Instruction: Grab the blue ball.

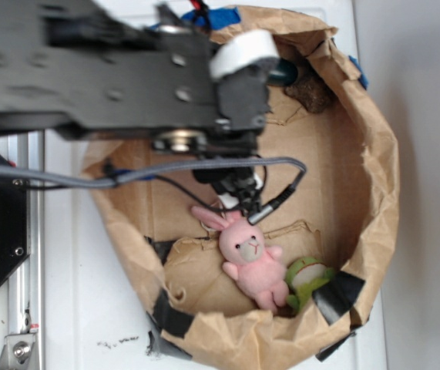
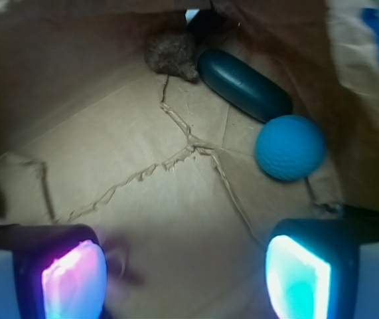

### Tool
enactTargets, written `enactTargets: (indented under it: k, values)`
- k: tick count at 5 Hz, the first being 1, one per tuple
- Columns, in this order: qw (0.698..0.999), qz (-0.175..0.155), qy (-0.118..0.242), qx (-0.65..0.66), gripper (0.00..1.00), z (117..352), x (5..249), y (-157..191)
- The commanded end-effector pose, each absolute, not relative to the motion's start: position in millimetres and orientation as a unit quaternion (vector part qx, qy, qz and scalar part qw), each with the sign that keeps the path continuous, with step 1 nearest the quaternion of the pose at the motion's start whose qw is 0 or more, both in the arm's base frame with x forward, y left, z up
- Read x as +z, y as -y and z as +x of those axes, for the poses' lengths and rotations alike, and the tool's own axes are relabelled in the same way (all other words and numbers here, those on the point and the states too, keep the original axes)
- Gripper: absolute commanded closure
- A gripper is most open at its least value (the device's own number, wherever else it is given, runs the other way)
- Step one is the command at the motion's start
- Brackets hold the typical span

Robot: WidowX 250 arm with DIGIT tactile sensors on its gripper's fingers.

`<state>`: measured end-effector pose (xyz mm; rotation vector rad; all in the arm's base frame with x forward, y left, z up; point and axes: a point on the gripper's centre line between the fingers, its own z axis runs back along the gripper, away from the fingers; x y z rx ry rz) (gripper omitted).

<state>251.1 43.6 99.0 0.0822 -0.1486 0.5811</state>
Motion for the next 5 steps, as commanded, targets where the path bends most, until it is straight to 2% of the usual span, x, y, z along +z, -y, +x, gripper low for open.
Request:
enactTargets:
  k: [1, 2, 3, 5]
  values:
    - [0.946, 0.045, 0.093, 0.307, 0.00, 267, 95, -57]
    - [0.946, 0.023, 0.086, 0.313, 0.00, 277, 100, -49]
    - [0.945, 0.017, 0.090, 0.313, 0.00, 278, 108, -43]
    - [0.947, 0.036, 0.076, 0.309, 0.00, 257, 79, -65]
